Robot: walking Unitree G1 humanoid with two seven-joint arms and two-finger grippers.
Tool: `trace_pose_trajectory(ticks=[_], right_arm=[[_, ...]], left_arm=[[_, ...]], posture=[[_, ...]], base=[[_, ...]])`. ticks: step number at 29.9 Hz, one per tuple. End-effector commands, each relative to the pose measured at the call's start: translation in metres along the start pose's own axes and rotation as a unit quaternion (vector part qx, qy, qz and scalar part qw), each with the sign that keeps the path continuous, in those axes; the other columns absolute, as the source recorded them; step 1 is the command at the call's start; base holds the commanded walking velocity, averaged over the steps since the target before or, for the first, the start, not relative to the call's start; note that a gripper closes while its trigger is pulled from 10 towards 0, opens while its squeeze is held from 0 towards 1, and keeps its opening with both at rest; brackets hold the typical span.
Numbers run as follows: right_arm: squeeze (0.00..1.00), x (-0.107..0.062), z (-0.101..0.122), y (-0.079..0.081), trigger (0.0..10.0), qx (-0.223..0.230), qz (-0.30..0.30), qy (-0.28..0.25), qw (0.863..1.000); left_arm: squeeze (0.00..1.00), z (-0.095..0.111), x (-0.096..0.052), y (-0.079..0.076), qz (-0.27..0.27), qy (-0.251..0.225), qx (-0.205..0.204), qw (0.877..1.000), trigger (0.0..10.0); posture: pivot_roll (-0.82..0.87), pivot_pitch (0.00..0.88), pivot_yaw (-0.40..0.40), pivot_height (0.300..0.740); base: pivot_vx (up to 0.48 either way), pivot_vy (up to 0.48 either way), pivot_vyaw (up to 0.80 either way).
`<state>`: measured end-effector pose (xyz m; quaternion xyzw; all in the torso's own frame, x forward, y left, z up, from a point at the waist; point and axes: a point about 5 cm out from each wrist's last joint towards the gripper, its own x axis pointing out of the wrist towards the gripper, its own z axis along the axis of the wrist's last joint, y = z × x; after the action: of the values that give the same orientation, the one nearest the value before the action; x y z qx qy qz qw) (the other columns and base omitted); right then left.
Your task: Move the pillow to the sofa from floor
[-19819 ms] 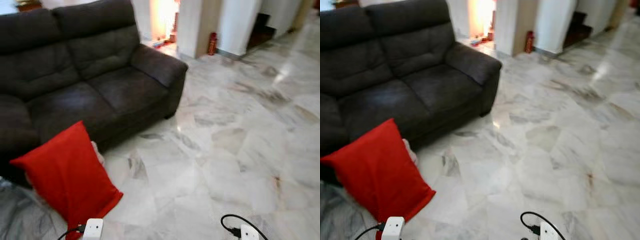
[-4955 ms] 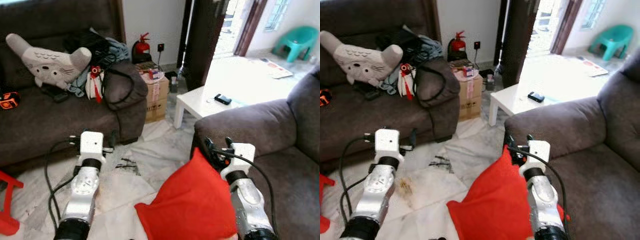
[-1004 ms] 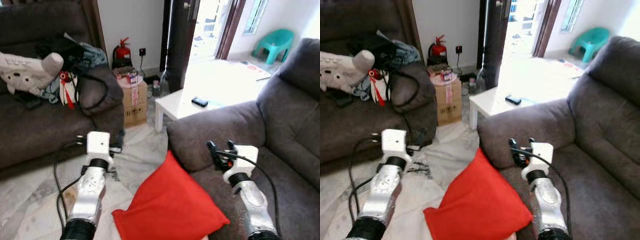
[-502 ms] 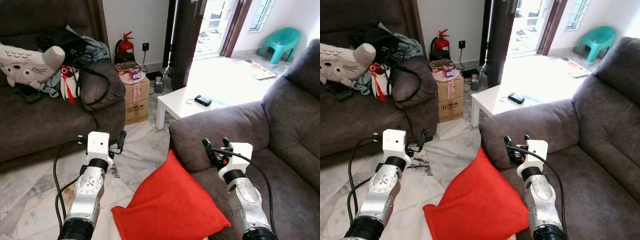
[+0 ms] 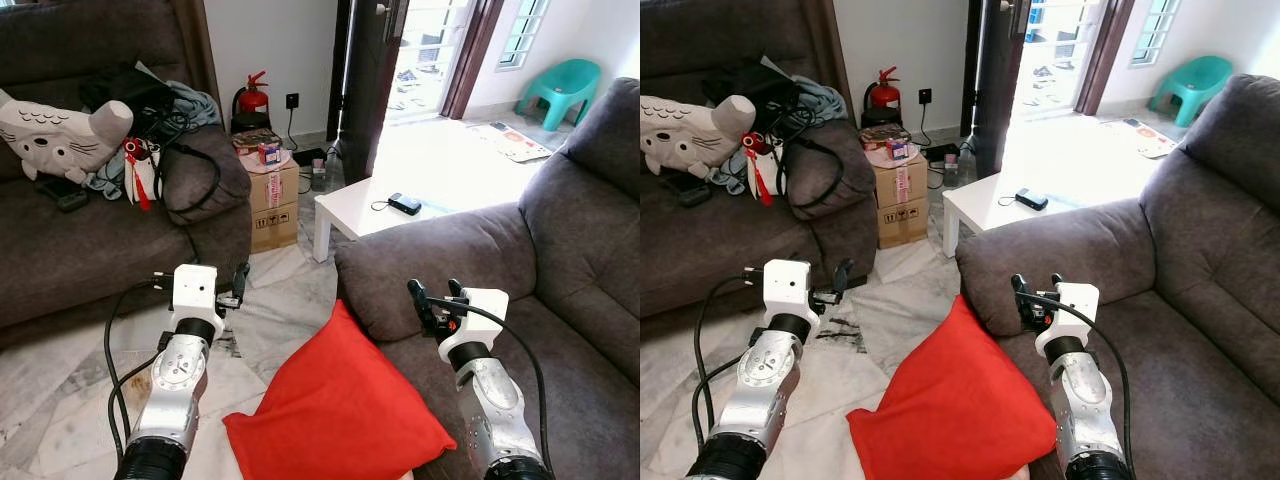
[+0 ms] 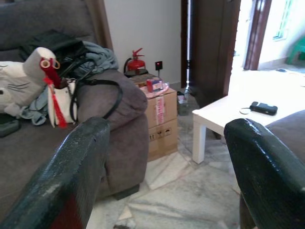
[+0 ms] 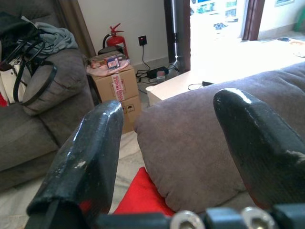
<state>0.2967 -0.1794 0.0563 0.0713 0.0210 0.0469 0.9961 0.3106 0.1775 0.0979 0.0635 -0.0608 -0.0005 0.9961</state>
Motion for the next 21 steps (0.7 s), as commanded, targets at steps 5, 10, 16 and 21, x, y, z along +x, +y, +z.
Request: trace_pose_trajectory(ticks=[5, 10, 16, 21], right_arm=[[0.00, 0.0022, 0.0041, -0.0025, 10.0, 0.003, -0.006, -0.006, 1.000], [0.00, 0.0021, 0.0041, -0.0025, 10.0, 0.003, -0.006, -0.006, 1.000], [0.00, 0.0024, 0.0042, -0.0020, 10.0, 0.003, -0.004, -0.004, 1.000], [0.00, 0.0031, 0.0048, -0.0022, 10.0, 0.003, -0.003, -0.004, 1.000]], left_arm=[[0.00, -0.0007, 0.0001, 0.0003, 0.000, 0.000, 0.010, 1.000, 10.0], [0.00, -0.0009, -0.0003, 0.0003, 0.000, 0.001, 0.010, 1.000, 10.0], [0.00, -0.0012, -0.0007, -0.0001, 0.002, 0.000, 0.010, 1.000, 10.0], [0.00, -0.0013, -0.0006, -0.0001, 0.004, 0.000, 0.010, 1.000, 10.0]], posture=[[0.00, 0.000, -0.055, 0.732], [0.00, 0.000, -0.056, 0.732], [0.00, 0.000, -0.058, 0.714], [0.00, 0.000, -0.060, 0.699]], base=[[0.000, 0.000, 0.00], [0.000, 0.000, 0.00], [0.000, 0.000, 0.00], [0.000, 0.000, 0.00]])
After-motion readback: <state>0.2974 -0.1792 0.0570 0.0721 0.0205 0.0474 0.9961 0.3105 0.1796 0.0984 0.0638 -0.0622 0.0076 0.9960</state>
